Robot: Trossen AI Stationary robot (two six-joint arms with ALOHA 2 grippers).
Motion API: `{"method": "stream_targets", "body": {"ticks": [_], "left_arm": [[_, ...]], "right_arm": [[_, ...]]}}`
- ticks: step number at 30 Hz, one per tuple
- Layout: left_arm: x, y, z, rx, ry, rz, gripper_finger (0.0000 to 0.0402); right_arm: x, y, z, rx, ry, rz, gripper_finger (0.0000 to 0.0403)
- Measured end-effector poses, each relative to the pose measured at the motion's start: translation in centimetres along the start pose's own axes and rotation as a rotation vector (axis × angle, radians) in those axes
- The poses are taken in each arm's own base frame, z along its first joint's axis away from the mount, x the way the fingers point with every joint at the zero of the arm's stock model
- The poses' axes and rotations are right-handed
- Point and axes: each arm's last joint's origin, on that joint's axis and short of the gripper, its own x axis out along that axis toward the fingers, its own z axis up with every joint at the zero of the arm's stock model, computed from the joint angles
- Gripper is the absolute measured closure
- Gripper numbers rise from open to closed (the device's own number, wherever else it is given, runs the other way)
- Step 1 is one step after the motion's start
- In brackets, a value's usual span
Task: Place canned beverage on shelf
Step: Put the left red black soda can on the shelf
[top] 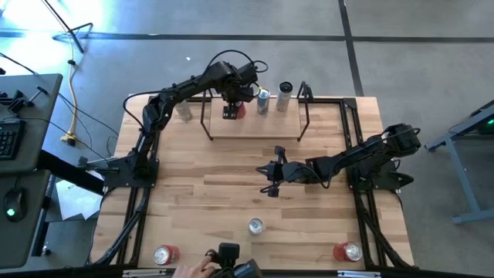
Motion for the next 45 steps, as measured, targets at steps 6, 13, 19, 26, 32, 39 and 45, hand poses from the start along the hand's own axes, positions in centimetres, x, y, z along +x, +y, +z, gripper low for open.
{"method": "stream_targets", "body": {"ticks": [6, 13, 19, 26, 32, 39, 45], "left_arm": [[0.0, -0.1, 0.0, -0.017, -0.006, -0.008, 0.0112], [-0.1, -0.1, 0.0, -0.028, -0.01, -0.01, 0.0075], [-0.1, -0.2, 0.1, -0.043, -0.028, -0.037, 0.0075], [-0.3, -0.2, 0.1, -0.044, -0.043, -0.048, 0.0074], [-0.3, -0.3, 0.2, -0.039, -0.044, -0.048, 0.0073], [-1.6, -0.2, -0.2, -0.036, -0.052, -0.003, 0.0073], [-4.4, -0.1, -0.9, -0.089, -0.133, 0.044, 0.0073]], "right_arm": [[0.0, 0.0, 0.0, 0.0, 0.0, 0.0, 0.0403], [0.0, 0.0, 0.0, 0.0, 0.0, 0.0, 0.0403], [0.0, 0.0, 0.0, 0.0, 0.0, 0.001, 0.0403], [0.0, 0.0, 0.0, 0.0, 0.0, 0.002, 0.0403], [0.0, 0.0, 0.0, 0.0, 0.0, 0.004, 0.0403], [0.0, 0.0, 0.0, 0.008, 0.0, 0.004, 0.0403], [0.0, 0.0, 0.0, 0.009, -0.005, 0.004, 0.0403]]}}
